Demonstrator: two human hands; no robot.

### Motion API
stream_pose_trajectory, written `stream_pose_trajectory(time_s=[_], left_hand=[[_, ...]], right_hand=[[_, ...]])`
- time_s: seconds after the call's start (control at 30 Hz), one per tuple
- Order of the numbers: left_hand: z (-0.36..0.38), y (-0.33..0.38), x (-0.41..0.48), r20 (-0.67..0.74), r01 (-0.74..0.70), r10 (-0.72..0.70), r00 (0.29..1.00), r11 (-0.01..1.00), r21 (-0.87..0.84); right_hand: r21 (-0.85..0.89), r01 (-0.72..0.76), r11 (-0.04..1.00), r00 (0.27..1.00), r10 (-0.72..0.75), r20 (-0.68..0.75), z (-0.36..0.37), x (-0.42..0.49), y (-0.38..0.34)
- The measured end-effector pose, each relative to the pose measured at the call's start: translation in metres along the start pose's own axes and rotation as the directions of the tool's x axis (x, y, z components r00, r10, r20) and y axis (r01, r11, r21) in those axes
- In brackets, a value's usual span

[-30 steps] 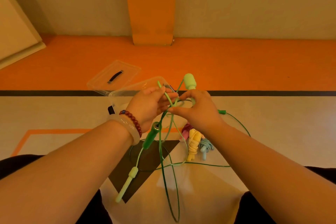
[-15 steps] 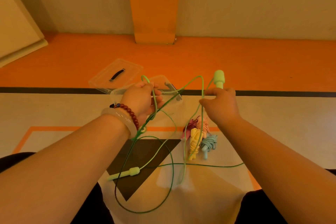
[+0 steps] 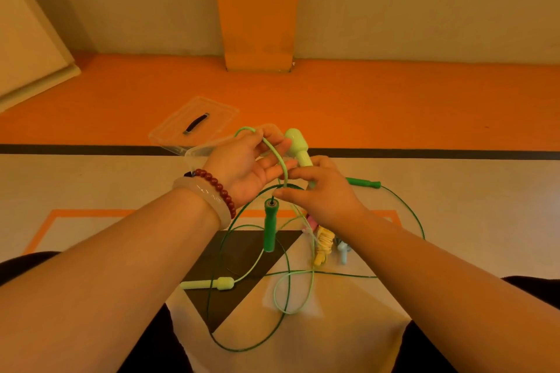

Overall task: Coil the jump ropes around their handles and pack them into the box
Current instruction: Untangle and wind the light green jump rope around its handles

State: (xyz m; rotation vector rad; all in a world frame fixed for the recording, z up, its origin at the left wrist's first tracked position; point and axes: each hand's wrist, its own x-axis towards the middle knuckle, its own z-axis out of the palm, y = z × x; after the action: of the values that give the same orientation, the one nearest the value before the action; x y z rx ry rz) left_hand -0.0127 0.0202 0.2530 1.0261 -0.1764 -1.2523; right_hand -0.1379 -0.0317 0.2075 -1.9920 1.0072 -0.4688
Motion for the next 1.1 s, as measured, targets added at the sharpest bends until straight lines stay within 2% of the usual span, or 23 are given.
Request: stream_pose_trajectory(time_s=[0.13,0.17,0.2,0.23,0.27,0.3,0.33,0.37,0.43,0.47,0.5,0.57,0.6,0.63,0.77,0.9,1.0,1.1], left_hand=[[-0.003,0.002,0.004,0.062,-0.023,0.021,0.998,0.999,0.044],[-0.006,0.005,0.005,0.083,-0.055,0.041,0.996,0.985,0.166],[-0.011,0.006,0.006,0.122,-0.112,0.067,0.990,0.904,0.413],[-0.016,0.007,0.007,0.190,-0.183,0.065,0.980,0.681,0.709],[-0.021,0.004,0.009,0.254,-0.241,0.012,0.967,0.359,0.902],[-0.025,-0.001,0.010,0.286,-0.280,-0.067,0.956,0.083,0.956],[-0.028,-0.006,0.010,0.277,-0.287,-0.134,0.952,-0.069,0.955],[-0.029,-0.012,0.012,0.261,-0.280,-0.160,0.952,-0.108,0.954],[-0.032,-0.018,0.013,0.228,-0.235,-0.135,0.964,-0.039,0.971],[-0.032,-0.019,0.015,0.198,-0.191,-0.131,0.972,0.061,0.980],[-0.033,-0.018,0.017,0.158,-0.126,-0.137,0.978,0.216,0.968],[-0.033,-0.013,0.015,0.076,0.046,-0.199,0.977,0.544,0.838],[-0.033,-0.010,0.015,0.054,0.110,-0.233,0.971,0.637,0.763],[-0.033,-0.008,0.015,0.041,0.154,-0.261,0.965,0.682,0.715],[-0.028,-0.009,0.010,-0.014,0.245,-0.304,0.952,0.739,0.627],[-0.024,-0.011,0.010,-0.105,0.341,-0.346,0.932,0.747,0.571],[-0.022,-0.007,0.012,-0.079,0.378,-0.396,0.915,0.768,0.517],[-0.021,-0.008,0.012,-0.021,0.335,-0.371,0.928,0.808,0.484]], right_hand=[[0.082,0.001,0.997,0.997,0.005,-0.077,-0.003,0.002,-0.001],[0.121,-0.010,0.993,0.995,0.022,-0.097,-0.006,0.003,-0.001],[0.154,-0.016,0.988,0.993,0.033,-0.110,-0.010,0.005,0.000],[0.183,-0.017,0.983,0.993,0.038,-0.115,-0.013,0.006,0.000],[0.205,-0.014,0.979,0.993,0.038,-0.115,-0.016,0.007,0.001],[0.218,-0.011,0.976,0.993,0.037,-0.111,-0.019,0.009,0.002],[0.220,-0.008,0.976,0.994,0.032,-0.105,-0.020,0.010,0.003],[0.213,-0.013,0.977,0.995,0.034,-0.094,-0.021,0.010,0.005],[0.177,-0.030,0.984,0.996,0.044,-0.078,-0.022,0.010,0.007],[0.153,-0.038,0.987,0.995,0.052,-0.087,-0.023,0.011,0.009],[0.128,-0.048,0.991,0.992,0.062,-0.108,-0.024,0.012,0.010],[0.099,-0.082,0.992,0.981,0.098,-0.167,-0.030,0.012,0.011],[0.101,-0.094,0.990,0.974,0.112,-0.195,-0.034,0.012,0.012],[0.101,-0.101,0.990,0.970,0.121,-0.210,-0.037,0.012,0.013],[0.055,-0.102,0.993,0.962,0.112,-0.250,-0.042,0.012,0.015],[0.016,-0.070,0.997,0.949,0.072,-0.308,-0.043,0.014,0.013],[-0.039,-0.037,0.999,0.946,0.022,-0.325,-0.044,0.015,0.013],[0.015,-0.043,0.999,0.966,0.046,-0.255,-0.040,0.014,0.012]])
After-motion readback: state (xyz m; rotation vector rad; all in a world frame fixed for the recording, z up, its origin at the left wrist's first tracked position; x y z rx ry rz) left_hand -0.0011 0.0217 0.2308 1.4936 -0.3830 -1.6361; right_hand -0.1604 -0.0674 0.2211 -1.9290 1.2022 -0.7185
